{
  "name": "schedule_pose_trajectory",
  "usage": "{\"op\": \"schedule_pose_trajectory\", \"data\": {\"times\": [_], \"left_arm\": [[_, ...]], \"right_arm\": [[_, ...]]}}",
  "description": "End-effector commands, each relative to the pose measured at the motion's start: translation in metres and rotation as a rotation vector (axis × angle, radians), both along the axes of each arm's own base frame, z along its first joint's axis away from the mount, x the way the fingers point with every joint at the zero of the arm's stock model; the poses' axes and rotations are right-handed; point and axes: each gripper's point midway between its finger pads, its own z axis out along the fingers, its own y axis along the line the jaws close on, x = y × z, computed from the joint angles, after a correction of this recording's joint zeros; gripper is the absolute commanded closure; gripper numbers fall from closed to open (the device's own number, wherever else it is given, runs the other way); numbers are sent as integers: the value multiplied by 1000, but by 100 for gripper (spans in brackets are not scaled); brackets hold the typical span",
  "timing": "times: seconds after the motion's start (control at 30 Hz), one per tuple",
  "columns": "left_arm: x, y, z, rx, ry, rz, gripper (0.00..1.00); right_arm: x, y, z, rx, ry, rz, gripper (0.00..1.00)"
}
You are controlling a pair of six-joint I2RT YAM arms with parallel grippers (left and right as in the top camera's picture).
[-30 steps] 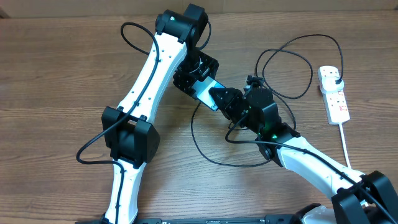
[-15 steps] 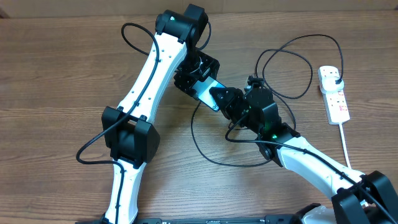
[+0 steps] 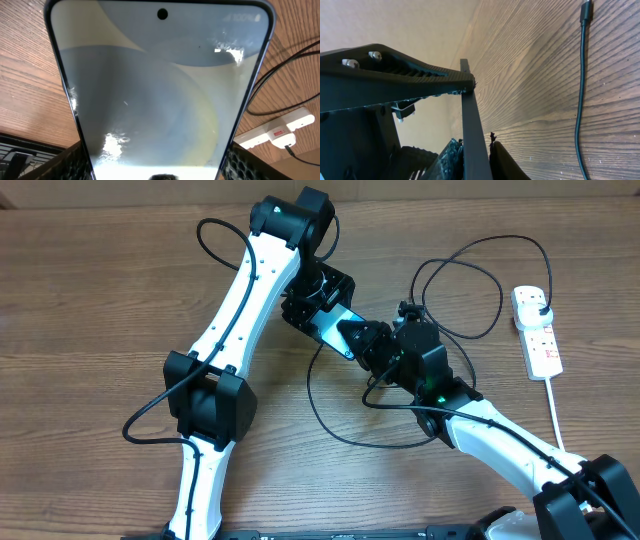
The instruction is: Plug charger to phone and switch on socket
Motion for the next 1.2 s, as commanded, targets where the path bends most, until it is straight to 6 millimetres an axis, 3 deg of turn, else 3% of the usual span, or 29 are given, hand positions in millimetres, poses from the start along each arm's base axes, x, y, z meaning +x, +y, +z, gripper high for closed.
{"op": "schedule_pose_trajectory", "data": {"times": [0.0, 0.57, 0.67, 0.7, 0.9, 1.17], "left_arm": [[-3, -7, 25, -50, -34, 10, 29], [-3, -7, 25, -52, -37, 10, 27], [-3, -7, 25, -52, -36, 10, 23], [-3, -7, 25, -51, -37, 10, 16], [-3, -7, 25, -51, -37, 10, 0], [-3, -7, 25, -52, -41, 0, 0]], "right_arm": [[4, 4, 10, 9, -24, -3, 81], [7, 5, 16, 31, -43, -8, 86], [8, 5, 20, 38, -56, -7, 88], [8, 5, 21, 40, -59, -7, 88], [8, 6, 22, 42, -63, -7, 89], [9, 4, 22, 42, -63, -9, 91]]}}
